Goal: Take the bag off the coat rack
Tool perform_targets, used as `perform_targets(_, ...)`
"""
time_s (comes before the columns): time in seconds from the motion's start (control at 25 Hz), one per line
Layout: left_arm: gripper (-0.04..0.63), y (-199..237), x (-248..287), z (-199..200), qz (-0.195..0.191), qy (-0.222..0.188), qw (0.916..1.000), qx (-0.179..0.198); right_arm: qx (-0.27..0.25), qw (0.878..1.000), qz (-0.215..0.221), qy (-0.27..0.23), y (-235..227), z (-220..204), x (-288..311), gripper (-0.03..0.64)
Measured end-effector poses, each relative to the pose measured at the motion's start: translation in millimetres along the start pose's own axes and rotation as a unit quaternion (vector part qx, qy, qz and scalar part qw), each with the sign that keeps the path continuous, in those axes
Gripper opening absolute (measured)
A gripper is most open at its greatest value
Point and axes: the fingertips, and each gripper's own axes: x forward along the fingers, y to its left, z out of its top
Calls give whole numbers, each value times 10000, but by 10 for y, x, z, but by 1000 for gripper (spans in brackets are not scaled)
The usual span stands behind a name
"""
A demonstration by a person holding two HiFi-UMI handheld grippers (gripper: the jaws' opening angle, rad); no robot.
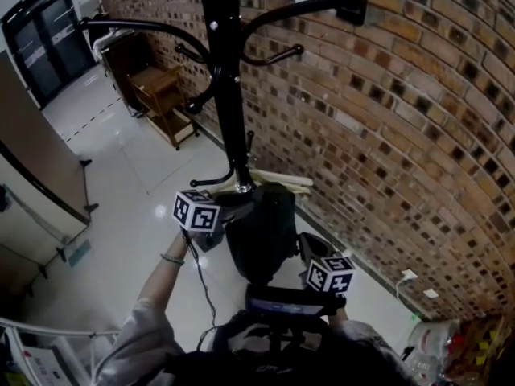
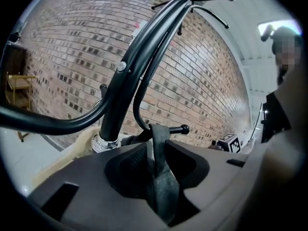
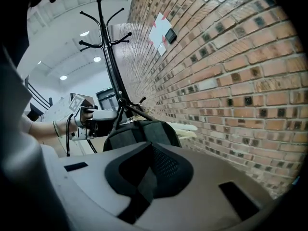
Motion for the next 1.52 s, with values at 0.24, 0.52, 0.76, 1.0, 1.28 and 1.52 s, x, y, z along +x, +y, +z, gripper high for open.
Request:
perform_targets(0.24, 129, -87, 78, -11, -740, -37, 9964, -401, -83, 9996, 241, 158, -74, 23, 130, -2)
perform_targets(0.52, 119, -151, 179, -13, -984, 323, 9945, 137, 2, 9997, 180, 139, -167, 124, 236, -2)
perform_targets(0.76, 104, -204, 175, -24, -1203, 203, 9923, 231, 95, 9999, 75, 40, -196, 121, 374, -2)
perform_targets(1.0, 91, -245, 199, 6, -1228, 180, 9915, 390, 104, 9999, -105, -17, -179, 152, 509, -2)
perform_targets(1.28, 75, -268, 188, 50, -1222, -48, 9921, 294, -129, 9988, -479, 10, -183, 349, 620, -2)
perform_targets(1.52, 52, -413, 180, 113, -1657, -347, 9843, -505, -66, 9978, -650, -78, -198, 413, 668, -2)
